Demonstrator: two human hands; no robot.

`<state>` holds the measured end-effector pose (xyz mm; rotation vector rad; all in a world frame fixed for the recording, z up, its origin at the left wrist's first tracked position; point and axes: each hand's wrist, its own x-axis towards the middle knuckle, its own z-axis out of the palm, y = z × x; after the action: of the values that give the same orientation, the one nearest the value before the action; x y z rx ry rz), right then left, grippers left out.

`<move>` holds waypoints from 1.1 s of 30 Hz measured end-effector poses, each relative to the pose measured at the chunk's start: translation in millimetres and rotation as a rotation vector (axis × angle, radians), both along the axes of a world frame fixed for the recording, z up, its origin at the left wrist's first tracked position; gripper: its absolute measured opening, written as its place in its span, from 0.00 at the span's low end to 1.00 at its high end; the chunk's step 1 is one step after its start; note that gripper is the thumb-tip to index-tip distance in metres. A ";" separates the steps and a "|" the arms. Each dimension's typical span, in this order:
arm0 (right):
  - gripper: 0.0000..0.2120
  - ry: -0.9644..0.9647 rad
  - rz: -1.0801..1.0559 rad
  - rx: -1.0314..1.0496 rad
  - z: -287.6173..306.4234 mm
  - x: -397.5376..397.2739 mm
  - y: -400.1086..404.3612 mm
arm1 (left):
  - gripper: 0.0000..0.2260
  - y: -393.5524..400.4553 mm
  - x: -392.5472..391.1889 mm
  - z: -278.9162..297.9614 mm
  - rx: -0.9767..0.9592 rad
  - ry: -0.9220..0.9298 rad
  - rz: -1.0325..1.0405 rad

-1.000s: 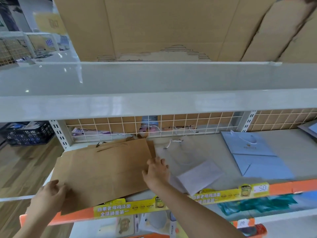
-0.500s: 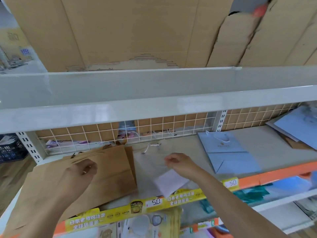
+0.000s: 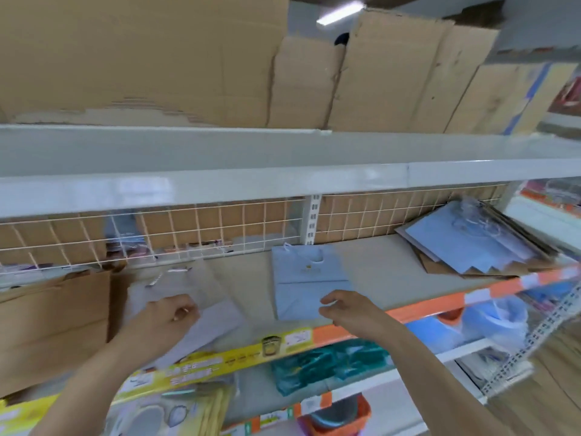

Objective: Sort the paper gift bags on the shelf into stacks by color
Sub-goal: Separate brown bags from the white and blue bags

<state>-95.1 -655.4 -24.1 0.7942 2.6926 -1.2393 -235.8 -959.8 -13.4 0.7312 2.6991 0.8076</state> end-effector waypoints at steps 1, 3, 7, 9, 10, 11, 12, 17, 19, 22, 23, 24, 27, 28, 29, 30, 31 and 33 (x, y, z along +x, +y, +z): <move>0.16 0.010 -0.010 0.001 2.4 12.2 16.2 | 0.08 20.7 7.8 1.3 0.011 0.004 -0.009; 0.15 0.026 -0.030 0.006 7.1 32.5 44.8 | 0.07 55.9 20.7 3.4 0.054 0.015 -0.029; 0.16 0.018 -0.073 0.048 11.7 73.5 105.4 | 0.07 127.7 47.2 4.3 0.087 -0.015 -0.099; 0.16 0.018 -0.106 0.051 11.2 91.1 132.5 | 0.07 158.5 55.4 3.8 0.069 -0.027 -0.142; 0.16 0.023 -0.125 0.048 10.6 99.5 145.5 | 0.06 173.6 58.0 3.5 0.062 -0.032 -0.158; 0.15 0.031 -0.146 0.040 9.2 107.4 158.2 | 0.06 188.5 60.1 3.3 0.057 -0.038 -0.173; 0.15 0.041 -0.169 0.028 7.6 114.4 170.5 | 0.07 202.2 61.7 2.9 0.049 -0.043 -0.188; 0.13 0.063 -0.276 0.018 0.6 138.5 234.8 | 0.08 278.3 63.1 0.6 -0.001 -0.045 -0.273; 0.14 0.061 -0.305 0.033 0.8 144.2 260.9 | 0.08 310.4 61.2 -0.9 -0.006 -0.044 -0.290; 0.15 0.054 -0.336 0.033 4.5 151.2 298.6 | 0.08 358.9 58.2 -2.0 0.006 -0.052 -0.324; 0.15 0.046 -0.347 0.047 6.7 153.2 311.6 | 0.07 375.2 57.1 -1.5 0.016 -0.061 -0.332; 0.15 0.040 -0.361 0.063 9.0 155.0 324.6 | 0.07 390.4 56.1 -1.0 0.022 -0.067 -0.341; 0.14 0.050 -0.416 0.076 14.5 161.4 361.4 | 0.07 434.4 53.5 -0.3 0.039 -0.065 -0.366; 0.13 0.064 -0.434 0.076 16.0 163.6 373.1 | 0.06 448.0 52.8 -0.4 0.041 -0.062 -0.373; 0.12 0.070 -0.448 0.084 17.3 165.9 384.6 | 0.06 461.0 52.6 -0.5 0.038 -0.061 -0.382; 0.11 0.063 -0.453 0.100 18.2 168.0 395.6 | 0.06 473.2 53.0 -0.1 0.029 -0.063 -0.394; 0.11 0.049 -0.449 0.120 18.1 170.1 406.7 | 0.06 485.0 54.1 0.0 0.019 -0.064 -0.408; 0.11 0.035 -0.440 0.144 16.2 172.9 429.5 | 0.06 508.2 56.2 -0.6 -0.007 -0.057 -0.429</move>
<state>77.8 -225.9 -7.9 1.4581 2.7490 -1.1406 -179.6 -451.6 -14.0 1.2078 2.3621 0.6961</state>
